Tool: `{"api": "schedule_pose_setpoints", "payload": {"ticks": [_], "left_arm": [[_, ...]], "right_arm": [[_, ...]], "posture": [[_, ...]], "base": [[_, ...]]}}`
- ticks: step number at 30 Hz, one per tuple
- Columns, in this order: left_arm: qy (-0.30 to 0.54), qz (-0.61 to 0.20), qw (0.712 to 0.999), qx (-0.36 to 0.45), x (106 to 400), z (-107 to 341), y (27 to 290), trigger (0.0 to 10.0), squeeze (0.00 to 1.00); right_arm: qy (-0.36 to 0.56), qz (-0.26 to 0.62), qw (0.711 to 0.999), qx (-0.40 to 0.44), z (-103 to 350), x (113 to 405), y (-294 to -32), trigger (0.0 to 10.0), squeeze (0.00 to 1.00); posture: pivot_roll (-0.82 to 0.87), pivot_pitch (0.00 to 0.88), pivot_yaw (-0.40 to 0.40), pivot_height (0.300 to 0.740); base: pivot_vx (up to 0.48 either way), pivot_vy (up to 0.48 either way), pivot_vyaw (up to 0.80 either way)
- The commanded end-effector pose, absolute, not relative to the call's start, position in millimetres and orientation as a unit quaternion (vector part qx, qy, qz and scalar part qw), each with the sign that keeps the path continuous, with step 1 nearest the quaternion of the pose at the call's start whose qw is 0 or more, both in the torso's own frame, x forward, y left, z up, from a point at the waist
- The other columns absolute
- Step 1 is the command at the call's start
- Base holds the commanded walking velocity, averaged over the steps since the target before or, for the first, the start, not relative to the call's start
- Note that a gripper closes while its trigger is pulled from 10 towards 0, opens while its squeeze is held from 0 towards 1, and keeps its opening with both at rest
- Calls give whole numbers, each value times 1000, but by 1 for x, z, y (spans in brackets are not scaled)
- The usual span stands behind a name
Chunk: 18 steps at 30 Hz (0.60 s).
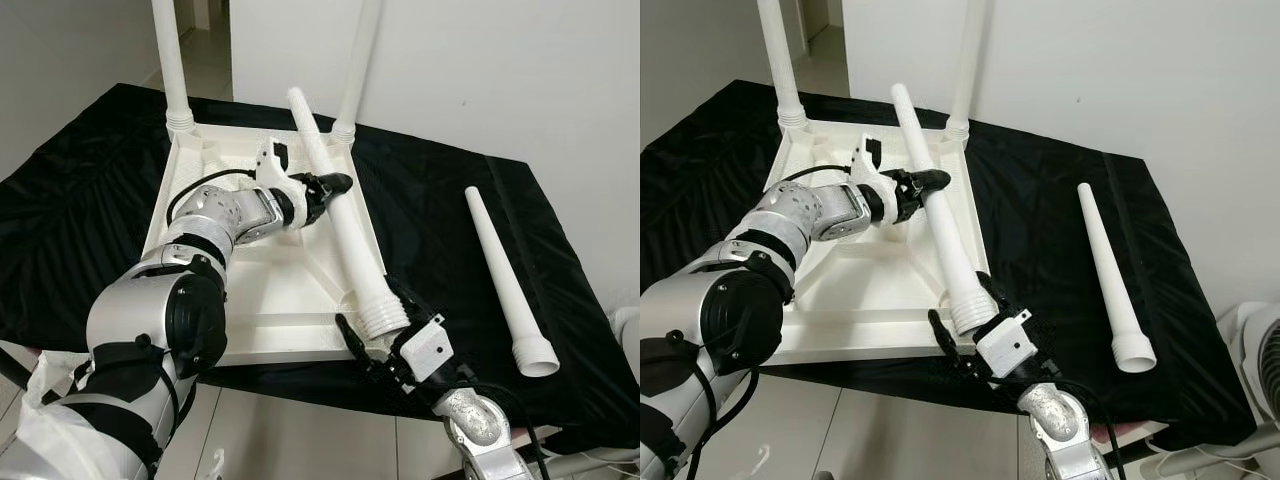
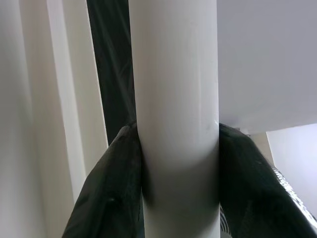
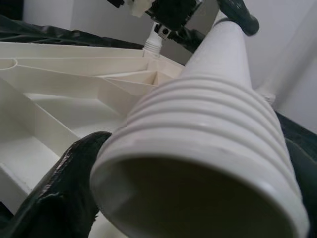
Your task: Building children table
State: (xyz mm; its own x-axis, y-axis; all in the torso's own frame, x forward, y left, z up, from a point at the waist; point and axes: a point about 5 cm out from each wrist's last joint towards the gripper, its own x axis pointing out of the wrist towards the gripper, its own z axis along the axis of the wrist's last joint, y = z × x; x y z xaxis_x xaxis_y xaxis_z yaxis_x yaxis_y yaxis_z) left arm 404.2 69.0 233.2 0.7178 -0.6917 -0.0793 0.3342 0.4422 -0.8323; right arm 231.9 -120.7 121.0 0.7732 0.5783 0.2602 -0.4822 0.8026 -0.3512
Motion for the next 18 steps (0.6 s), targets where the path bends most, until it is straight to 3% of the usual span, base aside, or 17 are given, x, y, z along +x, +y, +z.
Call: {"api": "schedule_pose_setpoints", "payload": {"ticks": [1, 6, 7, 12, 13, 18], "left_arm": [[193, -330, 823, -421, 405, 242, 66, 0, 0], [189, -324, 825, -423, 406, 243, 69, 0, 0], [173, -323, 834, -413, 408, 247, 74, 2627, 0], [160, -329, 842, -396, 409, 251, 76, 2627, 0], [151, -327, 850, -384, 410, 252, 77, 10000, 0], [105, -322, 871, -357, 413, 264, 80, 10000, 0]], "right_arm": [[-161, 264, 945, -109, 117, 235, -126, 10000, 1000], [-156, 246, 952, -92, 116, 237, -129, 10000, 1000], [-144, 234, 960, -63, 115, 239, -133, 10000, 0], [-136, 229, 963, -40, 116, 240, -135, 10000, 0], [-133, 224, 965, -39, 116, 241, -137, 10000, 0], [-104, 218, 969, -45, 116, 248, -138, 10000, 0]], "posture": [[-72, 5, -96, 740], [-68, 0, -101, 740], [-67, 0, -102, 740], [-67, 0, -102, 740], [-67, 0, -103, 740], [-65, 0, -105, 740]], "base": [[0, 0, 0], [0, 0, 0], [0, 0, 0], [0, 0, 0], [0, 0, 0], [0, 0, 0]]}}
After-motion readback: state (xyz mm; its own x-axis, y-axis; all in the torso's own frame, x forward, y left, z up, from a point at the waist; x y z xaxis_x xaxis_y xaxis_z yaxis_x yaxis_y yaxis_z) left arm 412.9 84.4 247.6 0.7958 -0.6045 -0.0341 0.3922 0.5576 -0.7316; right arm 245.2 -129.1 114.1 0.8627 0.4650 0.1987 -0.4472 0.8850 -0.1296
